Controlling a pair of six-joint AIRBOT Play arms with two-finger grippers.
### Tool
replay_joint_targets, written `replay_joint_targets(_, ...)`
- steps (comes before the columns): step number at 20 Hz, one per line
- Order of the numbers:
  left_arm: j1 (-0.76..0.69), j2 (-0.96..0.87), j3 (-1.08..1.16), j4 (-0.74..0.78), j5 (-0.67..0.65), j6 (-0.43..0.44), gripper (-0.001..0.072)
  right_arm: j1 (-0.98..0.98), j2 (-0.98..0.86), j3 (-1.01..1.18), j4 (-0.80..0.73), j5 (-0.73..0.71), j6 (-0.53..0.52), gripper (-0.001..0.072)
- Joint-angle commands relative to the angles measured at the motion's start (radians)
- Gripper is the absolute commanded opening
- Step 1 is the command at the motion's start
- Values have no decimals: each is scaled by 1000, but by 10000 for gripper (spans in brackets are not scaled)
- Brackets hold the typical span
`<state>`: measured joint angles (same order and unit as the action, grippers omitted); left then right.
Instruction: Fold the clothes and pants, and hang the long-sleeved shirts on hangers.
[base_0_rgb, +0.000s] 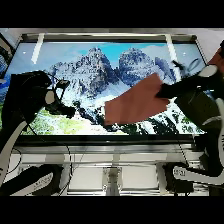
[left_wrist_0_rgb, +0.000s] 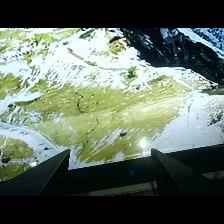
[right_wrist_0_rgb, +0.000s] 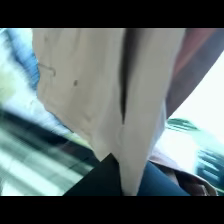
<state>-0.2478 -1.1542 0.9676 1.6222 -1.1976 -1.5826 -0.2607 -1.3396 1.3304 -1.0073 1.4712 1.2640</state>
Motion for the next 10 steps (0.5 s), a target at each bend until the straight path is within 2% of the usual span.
replay_joint_targets(1,0,0,0,2,0,0,589,-260,45,105,-92,75,65,9)
replay_joint_targets(4,0,0,0,2,1,0,589,-480,69,109,-93,50,111,9)
replay_joint_targets(7,0,0,0,2,1,0,588,-668,72,109,-97,2,113,8)
replay_joint_targets(10,0,0,0,2,1,0,589,-780,71,109,-130,-51,112,8)
